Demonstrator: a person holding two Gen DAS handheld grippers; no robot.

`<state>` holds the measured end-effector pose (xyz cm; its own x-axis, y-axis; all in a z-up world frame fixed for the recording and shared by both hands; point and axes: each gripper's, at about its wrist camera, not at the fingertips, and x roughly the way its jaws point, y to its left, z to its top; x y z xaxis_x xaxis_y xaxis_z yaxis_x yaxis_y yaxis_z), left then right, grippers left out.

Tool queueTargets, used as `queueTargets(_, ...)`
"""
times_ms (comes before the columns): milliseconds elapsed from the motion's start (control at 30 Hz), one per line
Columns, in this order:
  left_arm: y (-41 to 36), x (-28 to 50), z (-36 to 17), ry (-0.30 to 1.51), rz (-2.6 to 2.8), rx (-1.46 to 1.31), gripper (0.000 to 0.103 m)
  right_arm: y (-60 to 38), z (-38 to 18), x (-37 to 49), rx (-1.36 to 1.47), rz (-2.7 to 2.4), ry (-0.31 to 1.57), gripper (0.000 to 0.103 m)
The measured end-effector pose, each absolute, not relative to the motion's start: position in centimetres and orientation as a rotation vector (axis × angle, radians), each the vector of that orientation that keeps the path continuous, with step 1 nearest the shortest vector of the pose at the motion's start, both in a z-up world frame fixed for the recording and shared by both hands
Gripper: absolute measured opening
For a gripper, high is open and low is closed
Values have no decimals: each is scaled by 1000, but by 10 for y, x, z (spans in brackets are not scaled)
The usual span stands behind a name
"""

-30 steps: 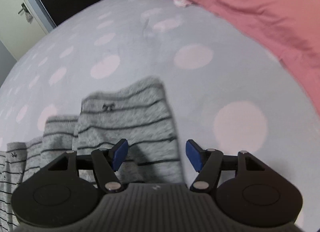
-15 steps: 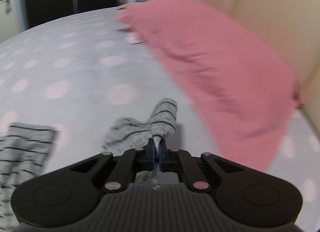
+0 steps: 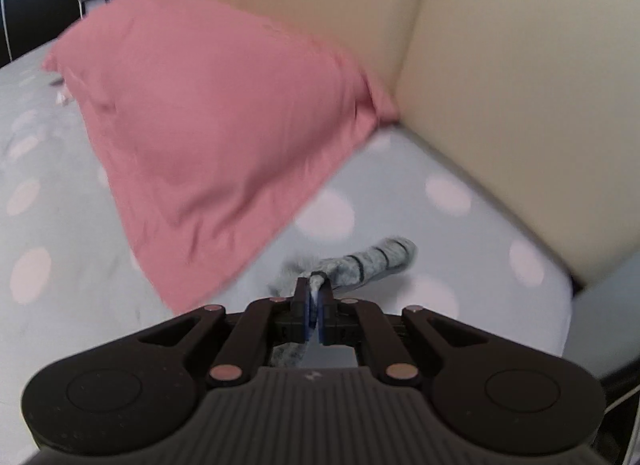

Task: Fold clothes
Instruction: 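Lay the pants down on the bed and open both grippers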

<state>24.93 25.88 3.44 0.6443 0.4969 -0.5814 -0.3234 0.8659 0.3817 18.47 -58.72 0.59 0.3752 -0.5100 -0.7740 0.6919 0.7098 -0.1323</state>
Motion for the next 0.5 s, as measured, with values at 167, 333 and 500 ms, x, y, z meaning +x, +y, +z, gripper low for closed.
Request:
queueTargets(167, 238, 251, 35, 606, 441, 250, 52, -582, 1, 193, 243, -795, 911, 36)
queueTargets(333, 205, 273, 39, 546, 313, 204, 54, -552, 17, 224, 99, -810, 839, 62)
queueTargets(500, 175, 316, 7, 656, 160, 44, 53, -503, 21, 271, 54, -628, 805, 60)
